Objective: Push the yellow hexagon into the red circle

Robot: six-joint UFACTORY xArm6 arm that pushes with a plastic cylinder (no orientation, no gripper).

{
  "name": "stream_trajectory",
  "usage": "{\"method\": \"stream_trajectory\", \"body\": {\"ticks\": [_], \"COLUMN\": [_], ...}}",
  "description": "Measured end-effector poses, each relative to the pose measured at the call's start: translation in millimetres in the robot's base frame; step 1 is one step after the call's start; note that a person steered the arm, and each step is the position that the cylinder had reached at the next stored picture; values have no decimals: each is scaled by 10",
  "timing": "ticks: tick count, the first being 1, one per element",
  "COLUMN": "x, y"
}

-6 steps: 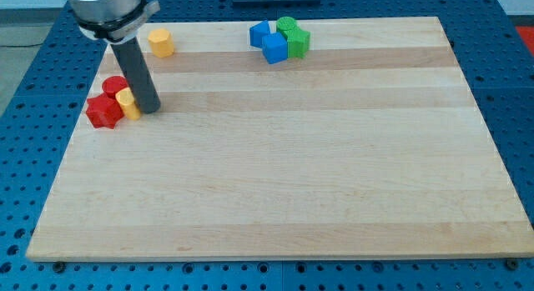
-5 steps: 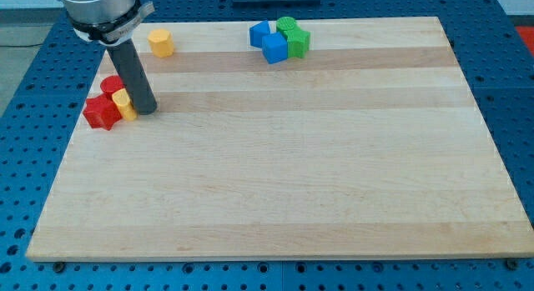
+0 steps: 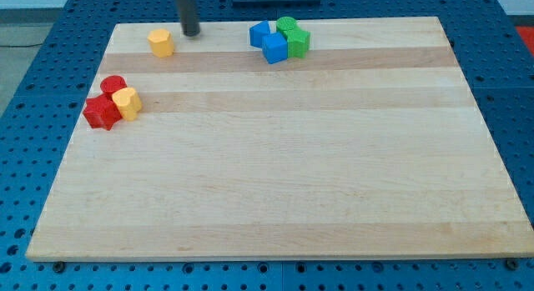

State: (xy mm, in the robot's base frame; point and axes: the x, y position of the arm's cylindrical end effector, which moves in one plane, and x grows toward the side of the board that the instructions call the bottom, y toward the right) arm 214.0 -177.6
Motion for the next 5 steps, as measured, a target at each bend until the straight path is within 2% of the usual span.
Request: {"method": "stream_trajectory", "body": {"ticks": [2,5], "x": [617,836], "y": [-306,-771]}}
